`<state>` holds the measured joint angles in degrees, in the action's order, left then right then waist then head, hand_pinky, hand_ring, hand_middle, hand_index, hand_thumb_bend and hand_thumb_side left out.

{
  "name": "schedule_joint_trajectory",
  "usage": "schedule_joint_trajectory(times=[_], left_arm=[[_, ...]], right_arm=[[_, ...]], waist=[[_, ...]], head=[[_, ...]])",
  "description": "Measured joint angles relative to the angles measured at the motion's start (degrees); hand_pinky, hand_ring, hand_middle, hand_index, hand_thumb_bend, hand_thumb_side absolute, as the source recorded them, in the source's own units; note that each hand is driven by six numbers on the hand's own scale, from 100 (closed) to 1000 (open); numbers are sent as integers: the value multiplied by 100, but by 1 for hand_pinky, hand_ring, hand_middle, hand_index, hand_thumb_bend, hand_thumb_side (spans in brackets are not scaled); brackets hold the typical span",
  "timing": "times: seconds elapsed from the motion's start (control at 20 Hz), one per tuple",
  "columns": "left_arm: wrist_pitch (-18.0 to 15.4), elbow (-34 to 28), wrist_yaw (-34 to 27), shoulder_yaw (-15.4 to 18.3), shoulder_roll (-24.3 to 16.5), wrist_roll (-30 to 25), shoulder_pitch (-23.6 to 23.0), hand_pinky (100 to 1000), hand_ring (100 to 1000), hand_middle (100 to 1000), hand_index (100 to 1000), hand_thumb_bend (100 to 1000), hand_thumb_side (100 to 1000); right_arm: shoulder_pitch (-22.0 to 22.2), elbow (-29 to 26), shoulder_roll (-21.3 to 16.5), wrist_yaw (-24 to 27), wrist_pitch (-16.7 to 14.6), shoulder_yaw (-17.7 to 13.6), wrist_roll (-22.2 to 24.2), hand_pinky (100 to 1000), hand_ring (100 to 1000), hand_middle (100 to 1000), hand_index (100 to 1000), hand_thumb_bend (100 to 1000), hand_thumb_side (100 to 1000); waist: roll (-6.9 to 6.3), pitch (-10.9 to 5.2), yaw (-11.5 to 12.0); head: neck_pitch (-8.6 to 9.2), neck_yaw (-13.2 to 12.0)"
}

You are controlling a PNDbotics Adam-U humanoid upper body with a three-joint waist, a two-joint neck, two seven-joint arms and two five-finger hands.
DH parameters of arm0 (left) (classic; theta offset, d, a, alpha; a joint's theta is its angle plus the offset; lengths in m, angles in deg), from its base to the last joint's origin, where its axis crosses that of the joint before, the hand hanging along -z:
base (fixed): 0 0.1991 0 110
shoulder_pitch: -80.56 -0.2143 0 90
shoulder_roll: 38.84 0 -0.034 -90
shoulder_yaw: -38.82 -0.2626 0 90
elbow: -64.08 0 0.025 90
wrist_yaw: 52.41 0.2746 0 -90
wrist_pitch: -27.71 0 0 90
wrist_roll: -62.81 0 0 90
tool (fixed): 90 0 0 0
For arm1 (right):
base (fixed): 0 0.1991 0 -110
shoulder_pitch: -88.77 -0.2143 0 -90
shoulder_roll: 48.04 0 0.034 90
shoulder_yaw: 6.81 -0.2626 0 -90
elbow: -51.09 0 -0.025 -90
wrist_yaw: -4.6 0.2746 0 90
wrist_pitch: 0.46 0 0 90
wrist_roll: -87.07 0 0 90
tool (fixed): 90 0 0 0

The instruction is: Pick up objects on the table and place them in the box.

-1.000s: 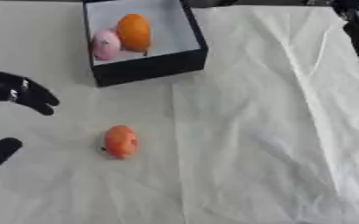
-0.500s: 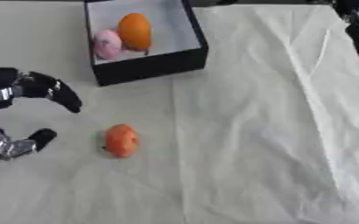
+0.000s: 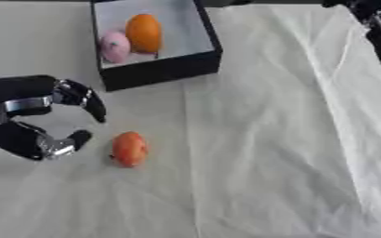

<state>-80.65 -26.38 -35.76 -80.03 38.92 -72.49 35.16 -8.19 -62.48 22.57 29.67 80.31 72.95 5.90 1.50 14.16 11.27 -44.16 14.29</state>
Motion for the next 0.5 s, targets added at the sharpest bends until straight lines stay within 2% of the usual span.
schedule_joint_trajectory(times=[0.1,0.15,0.2,0.25,0.3,0.35,0.5], left_arm=[[-33,104,96,-43,116,22,37,925,838,754,797,181,618],[-49,148,131,-61,170,28,43,933,848,761,811,178,556],[-58,185,159,-79,214,30,46,940,854,765,830,179,471],[-62,212,182,-94,249,33,48,951,862,768,845,191,307],[-67,218,201,-101,266,39,52,956,865,767,849,199,233],[-73,218,206,-106,275,45,58,968,875,775,866,220,110],[-76,216,204,-121,308,48,61,995,896,794,889,284,100]], right_arm=[[-2,0,7,0,29,0,-1,957,720,656,760,100,527],[-4,0,8,0,45,0,-2,957,719,655,759,100,527],[-4,0,8,0,54,0,-2,957,718,654,758,100,527],[-4,0,8,0,68,0,-2,957,717,653,758,100,527],[-4,0,8,1,80,0,-6,957,717,653,757,100,527],[-4,0,8,1,92,0,-6,957,716,652,757,100,527],[-3,0,8,1,125,0,-7,957,713,649,755,100,528]], waist=[[-1,-1,0],[-2,-2,0],[-7,-4,-1],[-15,-8,-1],[-26,-12,-1],[-34,-13,1],[-40,-21,9]], head=[[0,17],[0,27],[0,39],[-1,45],[-1,49],[-1,52],[-1,74]])
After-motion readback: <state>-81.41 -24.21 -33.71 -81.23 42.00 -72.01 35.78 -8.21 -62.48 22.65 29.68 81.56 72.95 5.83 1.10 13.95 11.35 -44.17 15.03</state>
